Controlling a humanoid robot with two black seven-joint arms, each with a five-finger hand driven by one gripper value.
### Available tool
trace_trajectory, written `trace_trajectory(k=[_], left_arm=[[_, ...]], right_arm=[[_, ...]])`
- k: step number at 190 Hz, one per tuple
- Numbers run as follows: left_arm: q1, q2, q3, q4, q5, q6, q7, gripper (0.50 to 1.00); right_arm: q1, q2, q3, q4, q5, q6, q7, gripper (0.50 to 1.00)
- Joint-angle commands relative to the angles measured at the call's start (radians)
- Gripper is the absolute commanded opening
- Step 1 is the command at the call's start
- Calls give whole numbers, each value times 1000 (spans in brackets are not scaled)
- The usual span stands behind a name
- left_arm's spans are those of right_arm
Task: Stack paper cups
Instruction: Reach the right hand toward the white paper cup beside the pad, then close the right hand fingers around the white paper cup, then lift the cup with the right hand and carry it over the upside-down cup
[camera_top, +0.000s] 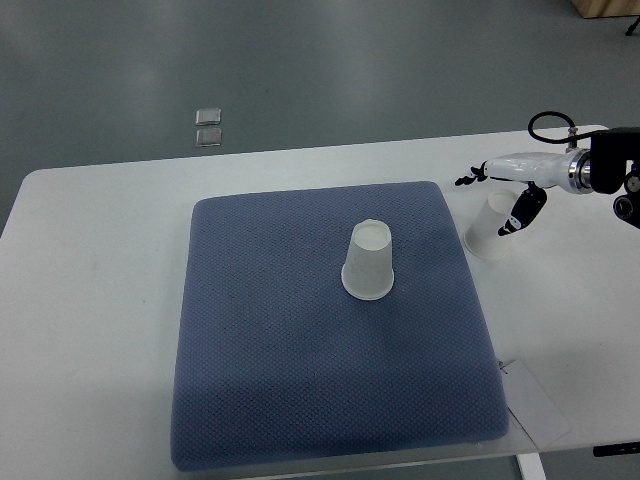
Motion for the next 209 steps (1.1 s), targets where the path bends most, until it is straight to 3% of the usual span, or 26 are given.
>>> trace_trajectory(k=[1,57,101,131,175,209], left_arm=[[0,0,0,0,0,0,0,1000],[0,0,0,0,0,0,0,1000],[0,0,0,0,0,0,0,1000],[0,0,0,0,0,0,0,1000],[0,0,0,0,0,0,0,1000],[0,0,0,0,0,0,0,1000]], right_arm=[[-1,6,-33,-12,0,-34,0,905],[-16,10,-50,-57,-2,-51,3,893],[-30,22,-50,-86,-18,-60,5,813],[-36,37,-51,-104,-20,-81,5,785],[-36,36,-50,-112,-20,-95,5,680],[-11,17,-36,-112,-18,-101,26,500]])
